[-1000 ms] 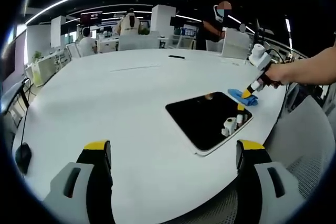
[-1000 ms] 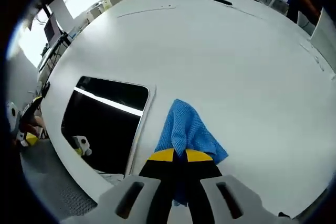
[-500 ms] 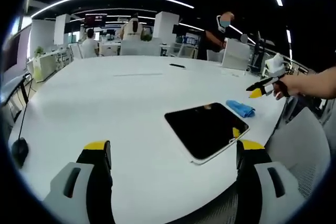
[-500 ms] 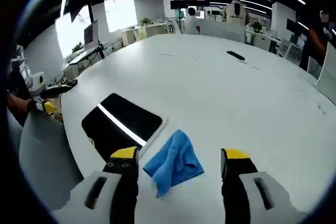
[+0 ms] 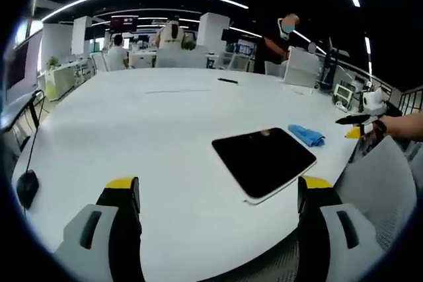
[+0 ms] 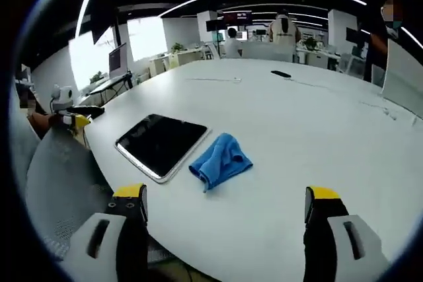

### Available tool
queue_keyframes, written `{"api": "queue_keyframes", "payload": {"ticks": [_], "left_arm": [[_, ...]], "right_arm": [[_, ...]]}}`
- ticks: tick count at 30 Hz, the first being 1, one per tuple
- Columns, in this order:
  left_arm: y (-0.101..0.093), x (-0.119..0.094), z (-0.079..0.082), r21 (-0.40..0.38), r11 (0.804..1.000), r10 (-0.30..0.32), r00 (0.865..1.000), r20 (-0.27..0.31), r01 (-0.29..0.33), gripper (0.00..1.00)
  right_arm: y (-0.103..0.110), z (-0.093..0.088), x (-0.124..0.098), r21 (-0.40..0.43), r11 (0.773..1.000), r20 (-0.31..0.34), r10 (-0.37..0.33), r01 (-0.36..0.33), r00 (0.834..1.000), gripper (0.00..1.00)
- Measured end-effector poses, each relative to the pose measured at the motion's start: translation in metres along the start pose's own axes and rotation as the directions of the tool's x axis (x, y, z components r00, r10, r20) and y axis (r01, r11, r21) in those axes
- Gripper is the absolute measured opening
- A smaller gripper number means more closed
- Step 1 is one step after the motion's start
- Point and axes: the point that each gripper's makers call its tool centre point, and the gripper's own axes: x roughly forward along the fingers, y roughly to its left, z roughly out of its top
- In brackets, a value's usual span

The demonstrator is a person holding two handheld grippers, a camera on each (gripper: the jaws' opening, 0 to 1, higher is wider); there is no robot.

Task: Wipe the mirror surface with the cleaning cloth until all visible marks leave the cleaned area.

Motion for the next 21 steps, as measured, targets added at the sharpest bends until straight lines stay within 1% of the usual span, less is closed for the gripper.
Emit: {"api": "queue_keyframes", "payload": {"ticks": [3, 6, 8, 11, 15, 16, 18, 21], "left_arm": [[-0.004, 0.001, -0.002, 0.028, 1.000, -0.007, 1.000, -0.012, 0.007, 0.99], [-0.001, 0.000, -0.002, 0.015, 1.000, 0.006, 1.000, -0.011, -0.006, 0.99], [0.002, 0.000, -0.001, 0.013, 1.000, 0.012, 1.000, -0.006, -0.012, 0.99], [0.001, 0.001, -0.003, 0.017, 1.000, 0.010, 1.000, -0.014, -0.010, 0.99], [-0.001, 0.001, -0.003, 0.025, 1.000, 0.002, 1.000, -0.015, -0.002, 0.99], [-0.001, 0.002, -0.003, 0.025, 1.000, 0.002, 1.000, -0.014, -0.002, 0.99], [0.000, 0.002, -0.002, 0.024, 1.000, 0.003, 1.000, -0.011, -0.002, 0.99], [0.000, 0.001, -0.002, 0.021, 1.000, 0.006, 1.000, -0.009, -0.006, 0.99]], "right_arm": [[0.001, -0.001, 0.000, 0.022, 1.000, 0.011, -0.003, 0.003, 1.000, 0.98], [0.005, 0.007, 0.001, 0.002, 1.000, 0.042, 0.007, -0.007, 0.999, 0.98], [0.009, 0.012, 0.002, -0.012, 1.000, 0.039, 0.015, -0.015, 0.999, 0.98], [0.006, 0.012, 0.004, -0.025, 1.000, 0.024, 0.008, -0.008, 1.000, 0.98], [0.002, 0.018, 0.005, -0.008, 1.000, 0.045, 0.000, 0.001, 0.999, 0.98], [0.003, 0.023, 0.003, 0.020, 1.000, 0.059, 0.000, -0.001, 0.998, 0.98], [0.002, 0.029, 0.003, 0.043, 0.999, 0.083, -0.004, 0.000, 0.997, 0.98], [0.002, 0.033, 0.004, 0.040, 0.999, 0.090, -0.004, 0.001, 0.996, 0.98]]}}
